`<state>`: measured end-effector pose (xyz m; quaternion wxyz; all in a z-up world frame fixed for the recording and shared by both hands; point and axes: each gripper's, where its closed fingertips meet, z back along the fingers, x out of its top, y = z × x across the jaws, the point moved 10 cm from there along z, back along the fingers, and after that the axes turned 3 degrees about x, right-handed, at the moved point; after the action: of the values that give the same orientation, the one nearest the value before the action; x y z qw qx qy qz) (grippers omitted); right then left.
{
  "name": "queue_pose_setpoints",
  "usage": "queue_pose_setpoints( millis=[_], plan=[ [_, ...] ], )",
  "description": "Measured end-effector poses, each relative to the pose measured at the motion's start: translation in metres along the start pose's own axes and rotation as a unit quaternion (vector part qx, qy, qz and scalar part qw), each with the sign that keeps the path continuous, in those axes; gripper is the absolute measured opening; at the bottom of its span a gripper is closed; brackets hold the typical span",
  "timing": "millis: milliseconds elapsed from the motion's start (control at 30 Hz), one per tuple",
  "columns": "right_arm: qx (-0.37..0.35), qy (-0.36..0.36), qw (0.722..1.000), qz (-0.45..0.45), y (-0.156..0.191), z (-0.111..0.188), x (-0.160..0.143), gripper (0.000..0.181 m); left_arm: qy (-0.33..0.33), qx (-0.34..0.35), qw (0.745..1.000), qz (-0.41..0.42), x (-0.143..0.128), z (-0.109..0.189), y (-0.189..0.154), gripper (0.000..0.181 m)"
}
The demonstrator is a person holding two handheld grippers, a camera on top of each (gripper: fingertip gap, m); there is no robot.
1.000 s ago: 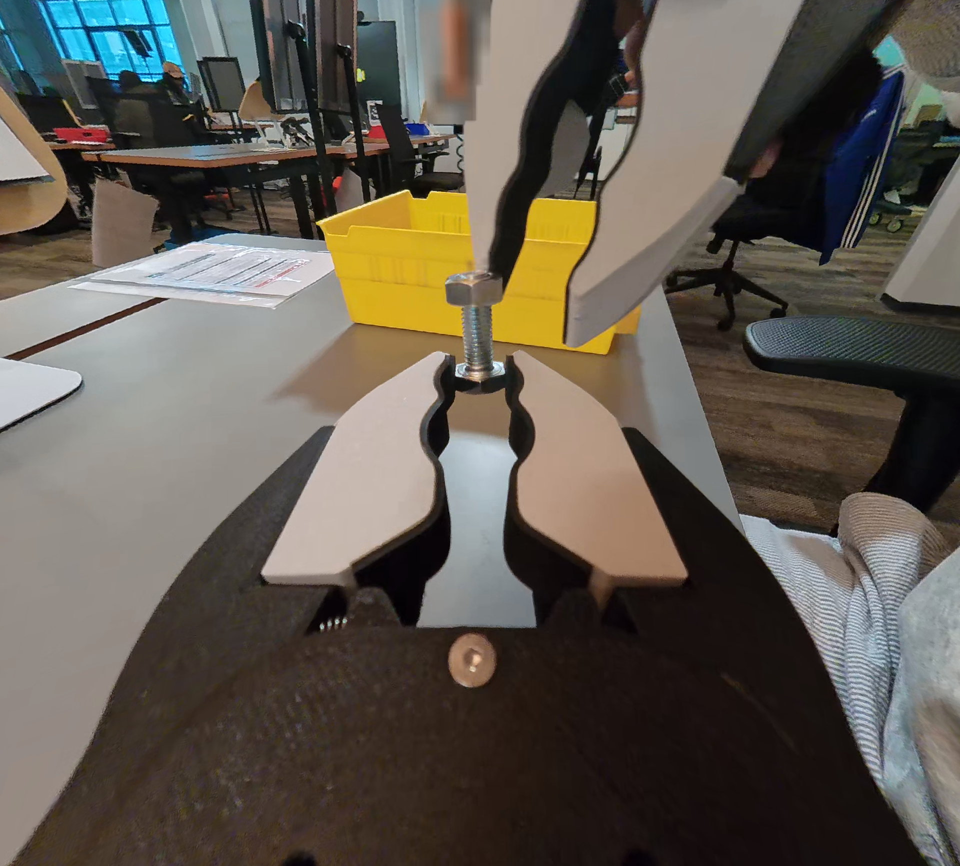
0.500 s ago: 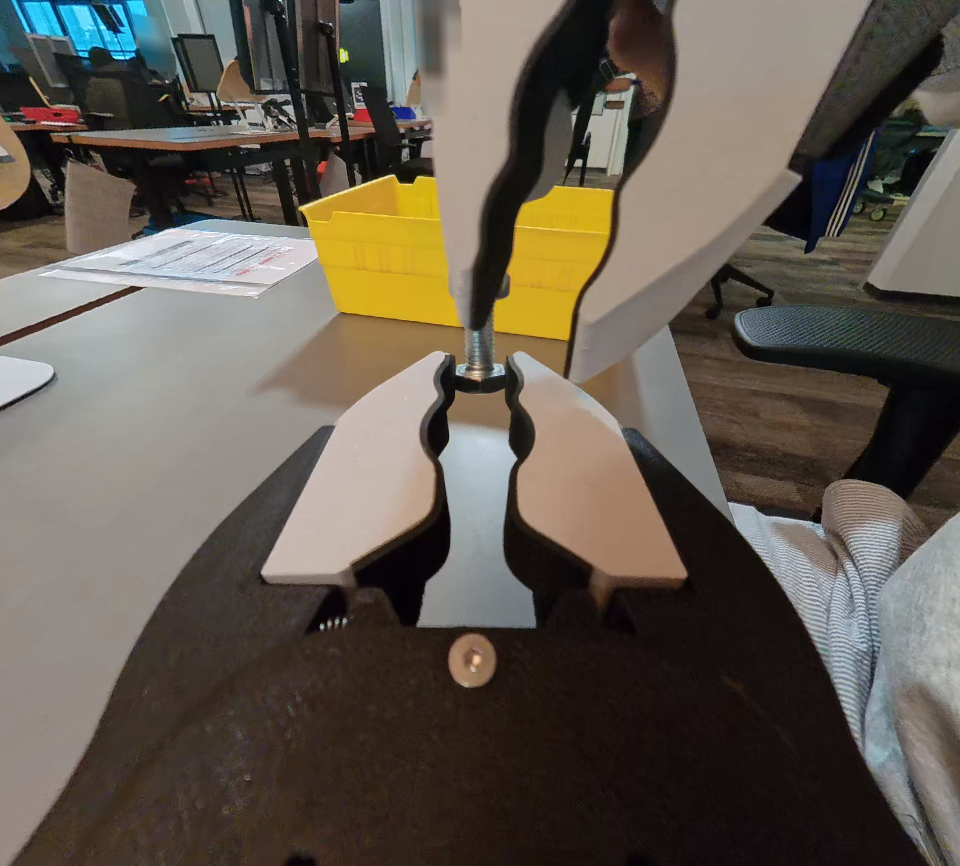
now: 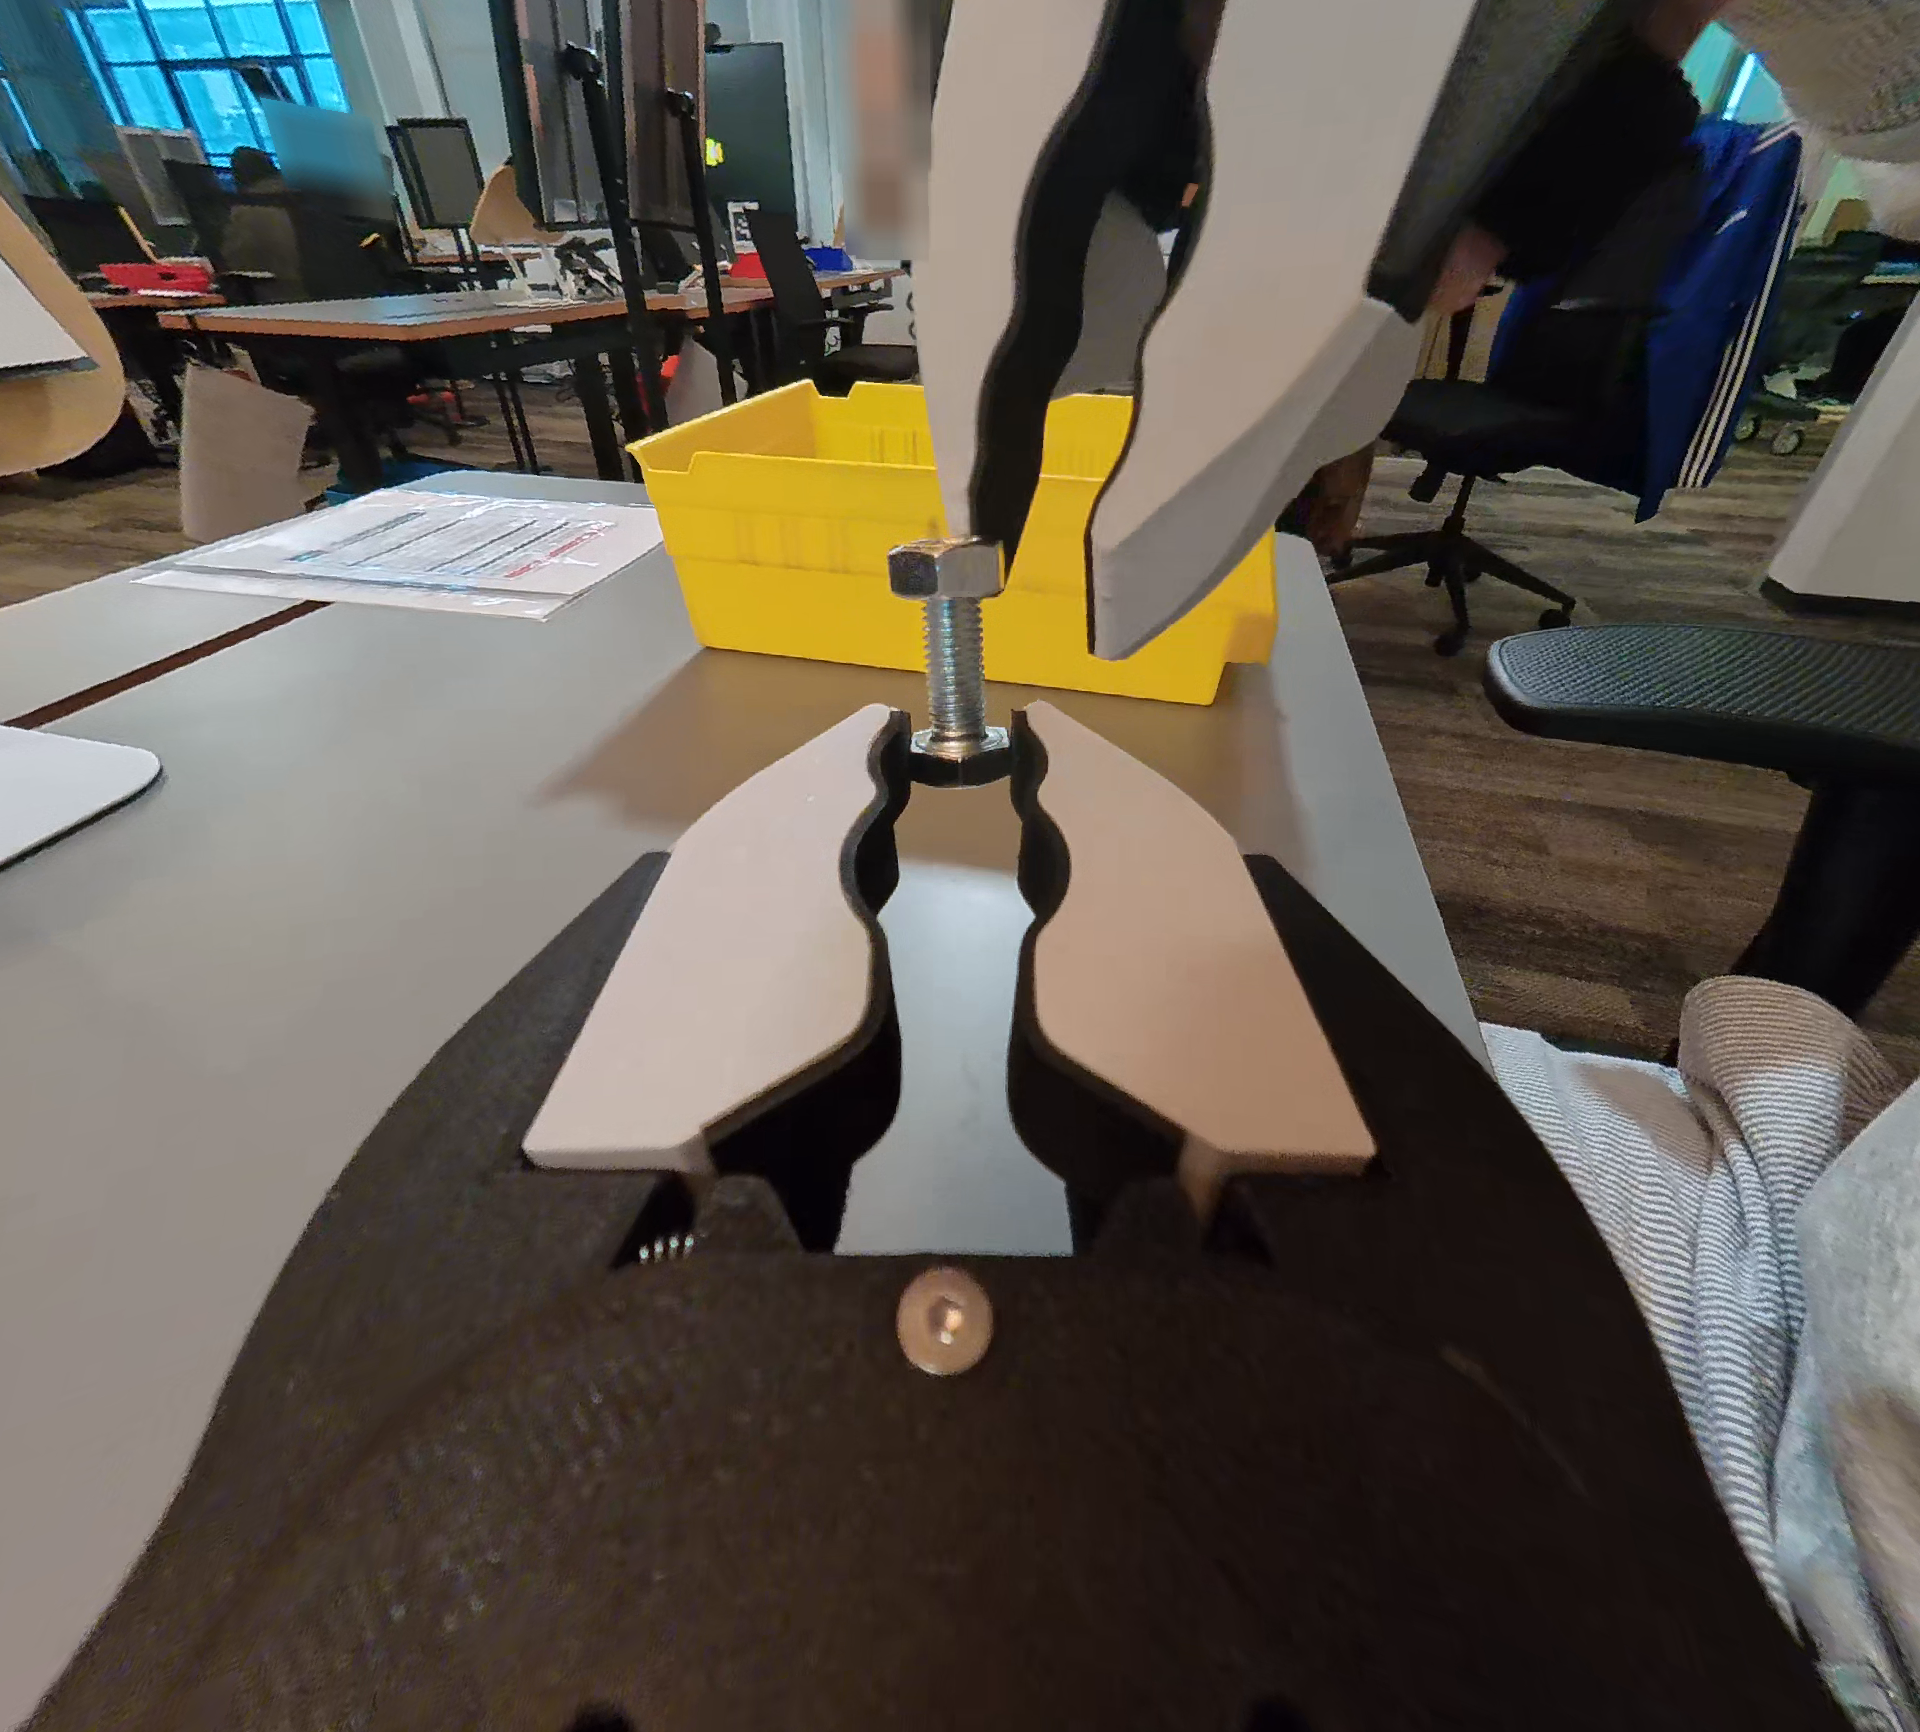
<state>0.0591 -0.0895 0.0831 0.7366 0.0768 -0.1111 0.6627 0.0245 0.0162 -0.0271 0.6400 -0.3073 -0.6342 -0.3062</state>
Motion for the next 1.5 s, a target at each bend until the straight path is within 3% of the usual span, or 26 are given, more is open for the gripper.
queue_pose_setpoints(
  millis=[33, 400, 600, 800, 1067, 1133, 1167, 1233, 1367, 1500],
  plan=[
    [0.006, -0.004, 1.000, -0.006, -0.001, 0.000, 0.000, 0.023, -0.001, 0.001, 1.000, -0.003, 0.000, 0.000, 0.000, 0.019],
    [0.040, -0.031, 0.998, -0.027, -0.009, 0.004, 0.004, 0.018, 0.002, -0.013, 0.999, -0.029, 0.000, -0.001, -0.007, 0.019],
    [0.031, -0.029, 0.998, 0.039, -0.005, 0.008, 0.005, 0.018, -0.009, -0.034, 0.999, -0.011, 0.001, 0.000, -0.005, 0.019],
    [0.046, -0.071, 0.992, 0.093, -0.003, 0.019, 0.003, 0.018, -0.036, -0.061, 0.997, -0.012, 0.010, 0.006, -0.002, 0.019],
    [0.075, -0.091, 0.970, 0.212, 0.008, 0.024, -0.002, 0.018, -0.054, -0.168, 0.984, 0.036, 0.009, 0.008, -0.003, 0.019],
    [0.067, -0.079, 0.979, 0.176, 0.005, 0.023, -0.002, 0.021, -0.054, -0.151, 0.987, 0.030, 0.009, 0.008, -0.002, 0.019],
    [0.070, -0.070, 0.985, 0.143, 0.003, 0.022, -0.001, 0.041, -0.053, -0.139, 0.989, 0.025, 0.008, 0.008, -0.001, 0.019],
    [0.084, -0.061, 0.991, 0.084, 0.001, 0.020, 0.001, 0.056, -0.047, -0.117, 0.992, 0.019, 0.008, 0.008, 0.001, 0.019],
    [0.039, -0.078, 0.996, 0.010, 0.000, 0.021, 0.006, 0.040, -0.048, -0.070, 0.996, 0.010, 0.007, 0.008, 0.005, 0.019],
    [0.025, -0.072, 0.996, -0.035, -0.001, 0.021, 0.009, 0.037, -0.051, -0.036, 0.998, -0.012, 0.008, 0.010, 0.005, 0.019]
  ],
)
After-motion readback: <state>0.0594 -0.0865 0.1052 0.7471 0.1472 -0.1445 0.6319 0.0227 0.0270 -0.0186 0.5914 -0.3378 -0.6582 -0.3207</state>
